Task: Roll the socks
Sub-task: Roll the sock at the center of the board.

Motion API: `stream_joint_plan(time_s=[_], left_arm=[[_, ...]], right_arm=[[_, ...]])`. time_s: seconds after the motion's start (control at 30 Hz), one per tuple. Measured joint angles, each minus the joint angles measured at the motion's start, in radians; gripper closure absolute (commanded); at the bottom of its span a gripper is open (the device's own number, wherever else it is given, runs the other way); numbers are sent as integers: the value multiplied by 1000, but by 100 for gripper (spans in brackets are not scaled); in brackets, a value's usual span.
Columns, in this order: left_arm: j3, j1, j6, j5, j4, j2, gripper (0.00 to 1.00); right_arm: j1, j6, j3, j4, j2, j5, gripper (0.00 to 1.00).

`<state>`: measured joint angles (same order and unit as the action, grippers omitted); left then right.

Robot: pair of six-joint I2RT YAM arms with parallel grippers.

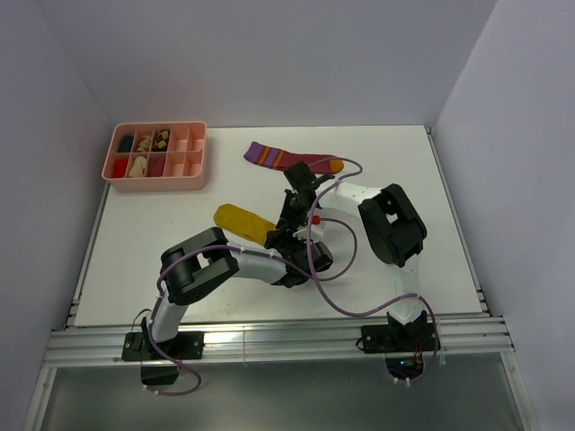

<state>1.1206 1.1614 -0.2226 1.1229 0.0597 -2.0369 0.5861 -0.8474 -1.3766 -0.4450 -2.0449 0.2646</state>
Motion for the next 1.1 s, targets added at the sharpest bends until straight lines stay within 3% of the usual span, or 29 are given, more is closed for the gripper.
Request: stream_joint_plan(time_s=[0.13,0.23,0.47,0.57,0.67,0.83,1.0,1.1], left_arm=[[16,0,-16,1,37,-23,51],[39,0,-57,14,84,-38,60],[51,-2,-176,-34,191,-39,99],[51,-7,-212,-55,219,-27,99],[21,-30,-243,-136,217,27,99],[-78,-112,-269,-412,171,184,99],[-193,-280,-341,-729,116,336,99],[-261,-385,-387,-891,58,389,99]], right_arm=[[-3,0,0,2,-2,10,100],[-5,0,0,3,-2,13,100],[-11,-4,5,12,-4,39,100],[-12,-4,16,32,-3,56,100],[-16,-4,44,68,8,72,90],[-25,-12,117,113,61,92,70],[-77,-24,194,193,138,32,51],[-115,-24,242,246,205,-5,48]])
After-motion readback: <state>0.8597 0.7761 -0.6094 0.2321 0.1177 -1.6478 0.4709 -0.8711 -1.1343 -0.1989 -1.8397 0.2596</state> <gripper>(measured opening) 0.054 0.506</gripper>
